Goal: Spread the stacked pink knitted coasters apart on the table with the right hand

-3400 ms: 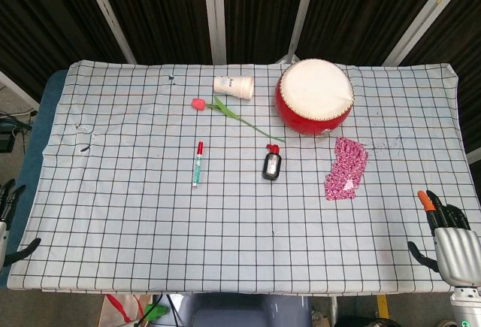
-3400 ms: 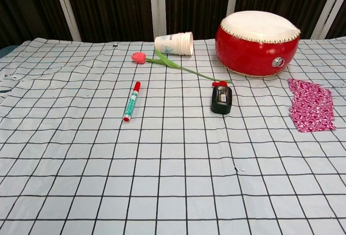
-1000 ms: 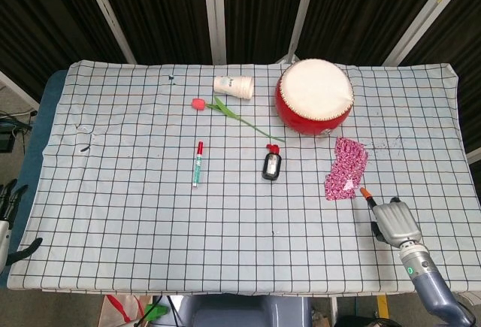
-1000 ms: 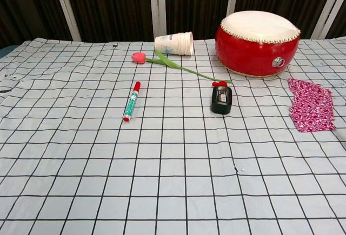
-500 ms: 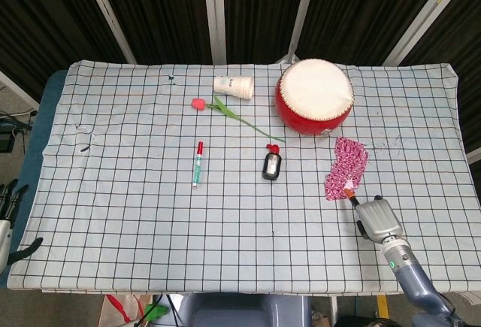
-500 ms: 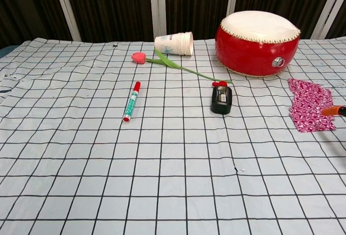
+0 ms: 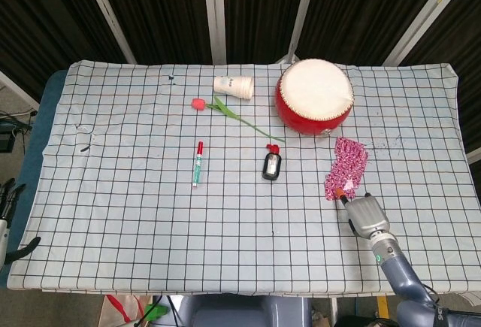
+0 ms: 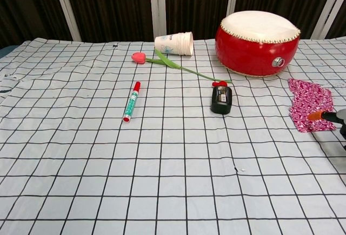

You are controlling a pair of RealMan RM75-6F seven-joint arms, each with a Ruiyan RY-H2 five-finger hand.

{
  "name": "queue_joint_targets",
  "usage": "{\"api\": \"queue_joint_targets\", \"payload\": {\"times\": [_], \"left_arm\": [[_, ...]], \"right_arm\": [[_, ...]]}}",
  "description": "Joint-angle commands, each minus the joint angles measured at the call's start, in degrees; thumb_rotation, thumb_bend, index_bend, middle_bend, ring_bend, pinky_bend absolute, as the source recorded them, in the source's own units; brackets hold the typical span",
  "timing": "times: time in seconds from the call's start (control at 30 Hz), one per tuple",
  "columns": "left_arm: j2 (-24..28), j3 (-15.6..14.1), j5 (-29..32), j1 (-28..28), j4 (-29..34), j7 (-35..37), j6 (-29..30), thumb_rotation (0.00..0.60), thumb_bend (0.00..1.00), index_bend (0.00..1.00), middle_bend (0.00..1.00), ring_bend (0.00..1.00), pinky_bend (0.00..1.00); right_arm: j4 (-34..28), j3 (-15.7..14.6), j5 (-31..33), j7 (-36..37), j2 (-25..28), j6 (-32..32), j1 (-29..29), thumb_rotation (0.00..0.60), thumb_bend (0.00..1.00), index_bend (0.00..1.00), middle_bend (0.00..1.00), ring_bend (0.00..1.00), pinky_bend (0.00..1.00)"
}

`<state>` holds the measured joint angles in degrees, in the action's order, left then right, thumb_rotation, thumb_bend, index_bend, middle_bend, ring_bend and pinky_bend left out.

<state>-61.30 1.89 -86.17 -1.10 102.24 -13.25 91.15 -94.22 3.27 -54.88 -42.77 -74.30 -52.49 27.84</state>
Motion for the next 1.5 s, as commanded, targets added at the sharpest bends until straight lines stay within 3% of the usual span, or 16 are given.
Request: {"api": "queue_joint_targets", "payload": {"times": [0.03, 0.5, 0.63, 0.77, 1.5], "left_arm": [[0.01, -0.01, 0.0, -0.01, 0.01, -0.02, 0.01, 0.6, 0.25, 0.11, 0.0, 0.0, 0.02], [-0.06, -0.05, 0.06, 0.09, 0.06, -0.24, -0.18, 0.6, 0.25, 0.11, 0.0, 0.0, 0.02], [-0.06, -0.08, -0.03, 0.06, 0.07, -0.27, -0.09, 0.6, 0.25, 0.11, 0.0, 0.0, 0.02], [-0.05, -0.08, -0.01, 0.05, 0.07, -0.21, -0.09, 0.6, 0.25, 0.11, 0.0, 0.0, 0.02], [-0.1, -0.05, 0.07, 0.06, 0.04, -0.39, -0.04, 0.6, 0.25, 0.11, 0.0, 0.0, 0.02]], "right_arm": [[-0.38, -0.48, 1.65, -1.46, -0.3, -0.54, 0.96, 0.6, 0.57, 0.0, 0.65, 0.69, 0.29], [-2.11, -2.06, 5.31, -4.83, 0.66, -2.08, 3.22, 0.6, 0.57, 0.04, 0.65, 0.69, 0.3], [-2.63, -2.58, 6.03, -5.62, 0.85, -2.61, 3.81, 0.6, 0.57, 0.04, 0.65, 0.71, 0.42], [-2.82, -3.0, 6.62, -5.94, 0.89, -2.89, 4.26, 0.6, 0.57, 0.04, 0.65, 0.71, 0.45], [-1.86, -5.64, 11.95, -9.4, 0.05, -2.68, 7.48, 0.6, 0.57, 0.09, 0.66, 0.72, 0.46]]}}
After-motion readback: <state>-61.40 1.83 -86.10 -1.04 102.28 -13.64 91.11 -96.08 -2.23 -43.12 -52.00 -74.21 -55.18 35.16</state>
